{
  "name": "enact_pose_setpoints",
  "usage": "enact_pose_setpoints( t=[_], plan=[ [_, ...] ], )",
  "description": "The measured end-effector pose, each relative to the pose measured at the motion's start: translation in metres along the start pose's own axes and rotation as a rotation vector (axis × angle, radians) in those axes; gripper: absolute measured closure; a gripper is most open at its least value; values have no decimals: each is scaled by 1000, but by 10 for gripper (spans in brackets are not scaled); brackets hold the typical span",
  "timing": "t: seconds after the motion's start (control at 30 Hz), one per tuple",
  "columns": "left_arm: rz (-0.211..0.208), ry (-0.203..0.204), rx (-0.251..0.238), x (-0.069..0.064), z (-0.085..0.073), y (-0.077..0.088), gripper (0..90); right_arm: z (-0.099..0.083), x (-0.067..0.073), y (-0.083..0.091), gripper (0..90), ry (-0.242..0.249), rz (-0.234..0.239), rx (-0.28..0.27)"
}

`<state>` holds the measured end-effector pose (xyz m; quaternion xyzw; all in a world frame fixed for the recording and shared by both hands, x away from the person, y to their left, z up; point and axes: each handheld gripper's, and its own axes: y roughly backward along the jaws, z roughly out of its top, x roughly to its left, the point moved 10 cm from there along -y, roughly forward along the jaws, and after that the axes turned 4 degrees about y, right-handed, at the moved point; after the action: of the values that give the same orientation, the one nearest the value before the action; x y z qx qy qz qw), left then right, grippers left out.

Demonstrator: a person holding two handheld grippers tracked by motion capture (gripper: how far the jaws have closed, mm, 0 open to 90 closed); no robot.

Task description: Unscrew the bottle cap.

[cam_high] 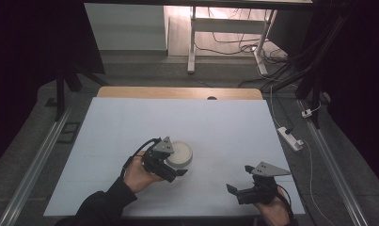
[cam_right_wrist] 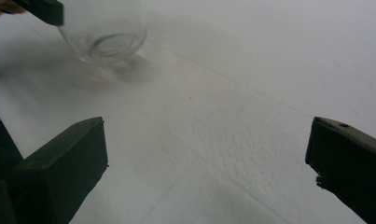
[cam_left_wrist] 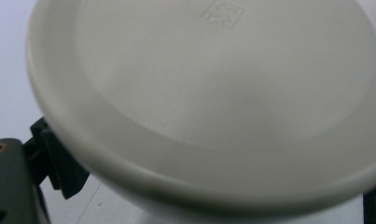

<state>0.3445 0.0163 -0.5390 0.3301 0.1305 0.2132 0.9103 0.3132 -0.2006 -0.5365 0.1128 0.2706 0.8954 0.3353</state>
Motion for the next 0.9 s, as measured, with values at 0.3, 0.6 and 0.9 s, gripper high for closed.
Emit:
enact_pose_setpoints(
  t=[0.3,0.6,0.9],
  plan=[
    [0,-8,-2,-1,0,1,75,19,15,-7,0,15,67,-32],
    [-11,-14,-3,-1,0,1,75,31,25,-17,0,41,109,-29],
    [-19,-22,2,-2,-1,-1,75,52,39,-22,0,86,161,-67]
  ],
)
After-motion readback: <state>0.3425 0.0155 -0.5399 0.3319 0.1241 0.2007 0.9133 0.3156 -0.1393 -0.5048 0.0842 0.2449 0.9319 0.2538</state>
